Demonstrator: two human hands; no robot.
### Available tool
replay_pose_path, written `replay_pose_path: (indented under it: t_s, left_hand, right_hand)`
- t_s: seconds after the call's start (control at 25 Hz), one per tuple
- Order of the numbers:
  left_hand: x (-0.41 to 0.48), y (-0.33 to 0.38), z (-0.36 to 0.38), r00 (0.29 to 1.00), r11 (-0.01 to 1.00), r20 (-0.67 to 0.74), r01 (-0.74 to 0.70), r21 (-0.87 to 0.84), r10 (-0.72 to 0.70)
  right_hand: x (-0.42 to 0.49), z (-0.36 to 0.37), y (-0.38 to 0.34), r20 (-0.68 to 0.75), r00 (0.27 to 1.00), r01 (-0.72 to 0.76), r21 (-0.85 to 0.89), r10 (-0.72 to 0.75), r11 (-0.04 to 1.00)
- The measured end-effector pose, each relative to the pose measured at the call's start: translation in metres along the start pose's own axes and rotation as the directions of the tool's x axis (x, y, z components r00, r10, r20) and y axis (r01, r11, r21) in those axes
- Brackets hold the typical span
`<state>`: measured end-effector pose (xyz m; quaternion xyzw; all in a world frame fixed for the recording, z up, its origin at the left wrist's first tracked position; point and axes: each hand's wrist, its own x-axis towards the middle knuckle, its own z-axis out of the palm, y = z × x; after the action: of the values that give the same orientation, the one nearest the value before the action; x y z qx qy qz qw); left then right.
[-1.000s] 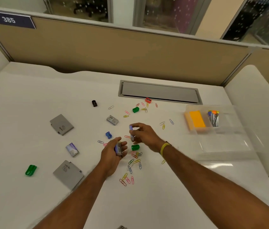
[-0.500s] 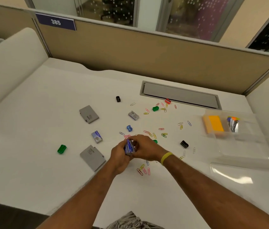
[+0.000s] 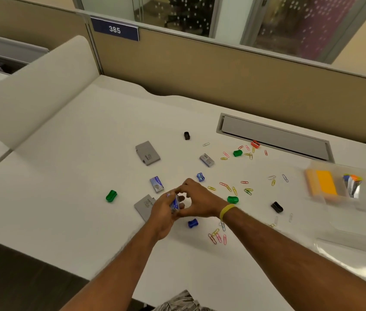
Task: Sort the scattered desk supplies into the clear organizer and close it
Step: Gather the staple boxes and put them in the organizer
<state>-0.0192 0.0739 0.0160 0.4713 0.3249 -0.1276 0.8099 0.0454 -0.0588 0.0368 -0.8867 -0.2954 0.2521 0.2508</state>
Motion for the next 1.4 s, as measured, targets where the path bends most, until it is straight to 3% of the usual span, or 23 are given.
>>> replay_pose_path:
  t_s: [0.12,0.24,0.36,0.64,0.68,0.76,0.88,1.2,1.32,1.4]
  left_hand:
    - [0.007,0.024,-0.027,0.986,0.991,-0.136,-0.105,-0.081,0.094]
    - [0.013,0.051,-0.058,0.965,0.975,-0.221,-0.172,-0.144,0.138]
    - [0.016,0.065,-0.074,0.964,0.961,-0.217,-0.197,-0.193,0.154]
    - [0.026,0.073,-0.076,0.962,0.961,-0.222,-0.203,-0.187,0.16]
    - [0.029,0.071,-0.074,0.962,0.964,-0.22,-0.202,-0.173,0.162]
    - [0.035,0.069,-0.068,0.963,0.966,-0.208,-0.208,-0.155,0.174]
    - [0.044,0.065,-0.05,0.959,0.967,-0.207,-0.222,-0.121,0.194]
    - [0.062,0.05,-0.008,0.973,0.98,-0.116,-0.2,-0.006,0.198]
    - [0.069,0.048,0.0,0.98,0.982,-0.072,-0.188,-0.021,0.186]
    - [0.073,0.047,0.006,0.987,0.985,-0.048,-0.159,-0.065,0.156]
  right_hand:
    - [0.027,-0.001,-0.013,0.001,0.999,-0.038,0.124,0.039,0.992]
    - [0.064,0.009,-0.024,-0.115,0.982,-0.149,0.027,0.151,0.988]
    - [0.097,0.025,-0.032,-0.142,0.967,-0.223,-0.085,0.209,0.971]
    - [0.123,0.035,-0.028,-0.165,0.958,-0.259,-0.133,0.236,0.957]
    - [0.122,0.033,-0.028,-0.185,0.953,-0.261,-0.09,0.241,0.961]
    - [0.116,0.026,-0.029,-0.25,0.93,-0.237,0.159,0.271,0.958]
    - [0.101,0.016,-0.033,-0.297,0.908,-0.128,0.479,0.297,0.869]
    - [0.066,0.004,-0.013,-0.255,0.93,-0.089,0.548,0.267,0.832]
    - [0.061,-0.007,0.006,-0.253,0.937,-0.093,0.486,0.241,0.869]
    - [0.063,-0.022,0.026,-0.332,0.9,-0.137,0.402,0.283,0.905]
